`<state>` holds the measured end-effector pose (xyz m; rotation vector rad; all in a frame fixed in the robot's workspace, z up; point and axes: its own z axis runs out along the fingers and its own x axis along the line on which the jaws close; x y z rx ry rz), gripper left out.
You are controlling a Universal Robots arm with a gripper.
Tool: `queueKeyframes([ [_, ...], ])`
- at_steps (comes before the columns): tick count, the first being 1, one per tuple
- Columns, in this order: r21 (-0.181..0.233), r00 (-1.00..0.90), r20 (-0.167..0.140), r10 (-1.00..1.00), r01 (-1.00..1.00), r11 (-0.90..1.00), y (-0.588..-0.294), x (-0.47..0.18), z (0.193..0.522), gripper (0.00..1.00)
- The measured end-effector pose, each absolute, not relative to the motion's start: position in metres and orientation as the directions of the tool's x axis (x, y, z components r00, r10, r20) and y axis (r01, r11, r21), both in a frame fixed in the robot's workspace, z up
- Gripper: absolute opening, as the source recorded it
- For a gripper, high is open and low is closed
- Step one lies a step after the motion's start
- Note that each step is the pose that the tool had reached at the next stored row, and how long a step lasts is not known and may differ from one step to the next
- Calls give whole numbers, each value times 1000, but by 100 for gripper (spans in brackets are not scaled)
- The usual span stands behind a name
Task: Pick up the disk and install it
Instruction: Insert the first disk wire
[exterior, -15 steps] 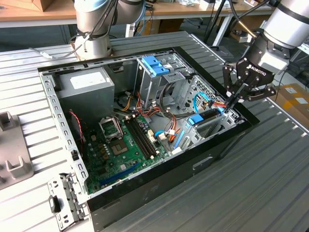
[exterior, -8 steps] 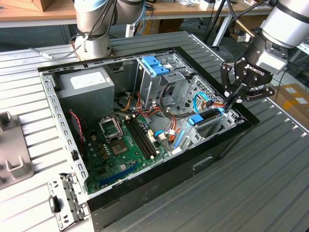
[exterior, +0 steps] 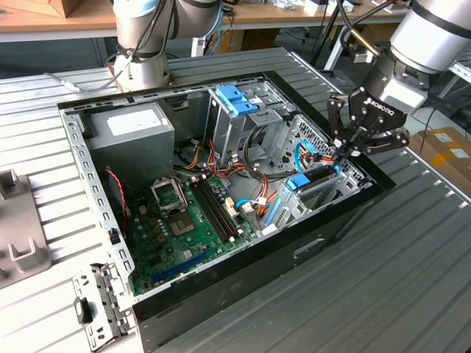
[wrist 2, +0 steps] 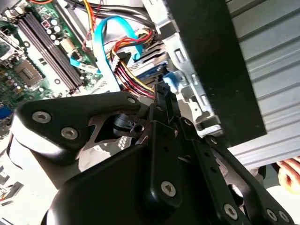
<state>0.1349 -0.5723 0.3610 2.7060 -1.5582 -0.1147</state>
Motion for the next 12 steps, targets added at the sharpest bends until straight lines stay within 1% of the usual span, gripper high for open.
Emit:
queueKeyframes([
  [7,50,498,-57,-865,-864,-500,-572,126,358,17],
  [12,50,422,-57,-905,-904,-425,-572,126,355,17],
])
